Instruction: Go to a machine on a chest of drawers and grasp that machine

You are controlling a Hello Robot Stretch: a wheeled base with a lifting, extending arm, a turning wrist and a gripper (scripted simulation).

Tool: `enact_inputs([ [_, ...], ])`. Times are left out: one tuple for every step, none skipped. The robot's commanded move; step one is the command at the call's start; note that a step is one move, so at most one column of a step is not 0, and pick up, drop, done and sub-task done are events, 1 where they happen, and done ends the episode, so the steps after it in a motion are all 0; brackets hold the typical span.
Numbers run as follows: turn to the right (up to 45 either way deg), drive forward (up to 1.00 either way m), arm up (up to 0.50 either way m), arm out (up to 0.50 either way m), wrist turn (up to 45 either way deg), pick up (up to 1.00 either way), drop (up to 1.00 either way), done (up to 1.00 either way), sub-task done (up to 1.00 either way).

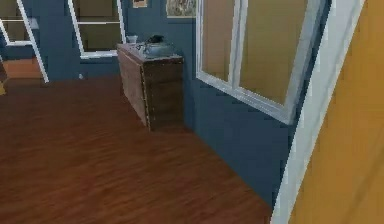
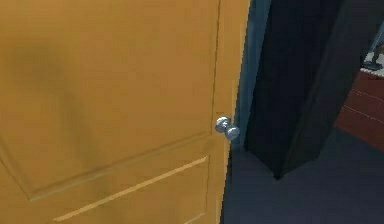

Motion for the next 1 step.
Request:
enact_inputs([
  [0.0, 0.1, 0.0, 0.0, 0.0, 0.0, 0.0, 0.0, 0.0],
])
